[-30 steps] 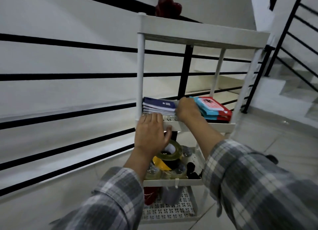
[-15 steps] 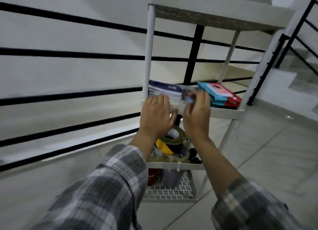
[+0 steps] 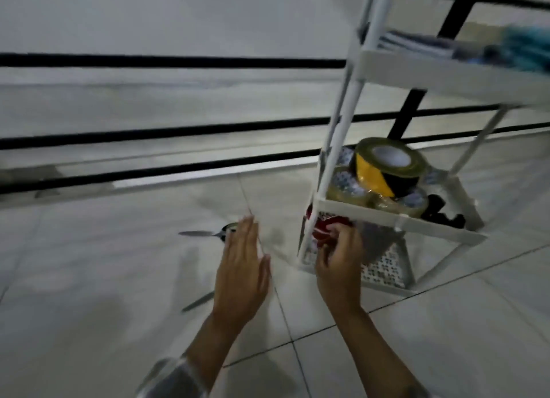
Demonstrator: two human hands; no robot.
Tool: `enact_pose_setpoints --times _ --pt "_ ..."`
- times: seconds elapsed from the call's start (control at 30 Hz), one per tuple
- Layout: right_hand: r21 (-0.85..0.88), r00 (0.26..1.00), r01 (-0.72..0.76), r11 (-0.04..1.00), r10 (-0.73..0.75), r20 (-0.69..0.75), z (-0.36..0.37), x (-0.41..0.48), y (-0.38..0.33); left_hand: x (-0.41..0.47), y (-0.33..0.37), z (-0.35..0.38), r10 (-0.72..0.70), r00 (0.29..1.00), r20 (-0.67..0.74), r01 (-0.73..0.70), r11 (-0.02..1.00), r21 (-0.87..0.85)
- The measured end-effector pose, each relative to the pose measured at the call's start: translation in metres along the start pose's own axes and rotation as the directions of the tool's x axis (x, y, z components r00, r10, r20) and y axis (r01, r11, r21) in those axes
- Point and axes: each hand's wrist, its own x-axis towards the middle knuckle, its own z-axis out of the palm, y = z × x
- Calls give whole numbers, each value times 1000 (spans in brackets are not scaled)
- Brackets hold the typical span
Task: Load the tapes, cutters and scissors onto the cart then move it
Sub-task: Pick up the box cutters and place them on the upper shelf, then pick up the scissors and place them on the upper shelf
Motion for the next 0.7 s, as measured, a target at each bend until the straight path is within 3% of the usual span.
enact_pose_setpoints --times 0.07,0.17,0.33,0.43,0.63,0.7 --pt "-3 988 -17 1000 17 154 29 -21 7 -61 -45 16 -162 979 122 148 982 117" --pt "3 913 3 1000 -4 407 66 -49 16 -129 -93 27 -371 895 248 302 912 277" --pt "-74 674 120 990 -27 738 125 -81 34 -180 -130 43 -578 794 185 476 782 402" --pt "-66 570 166 984 -40 821 157 -90 40 -195 -136 51 -631 763 144 525 733 432" --pt "-107 464 304 947 -50 884 196 -89 51 -198 -142 57 -634 763 127 533 727 434" --pt "-100 465 337 936 -73 882 202 -88 55 -197 -143 58 -634 765 119 537 728 426"
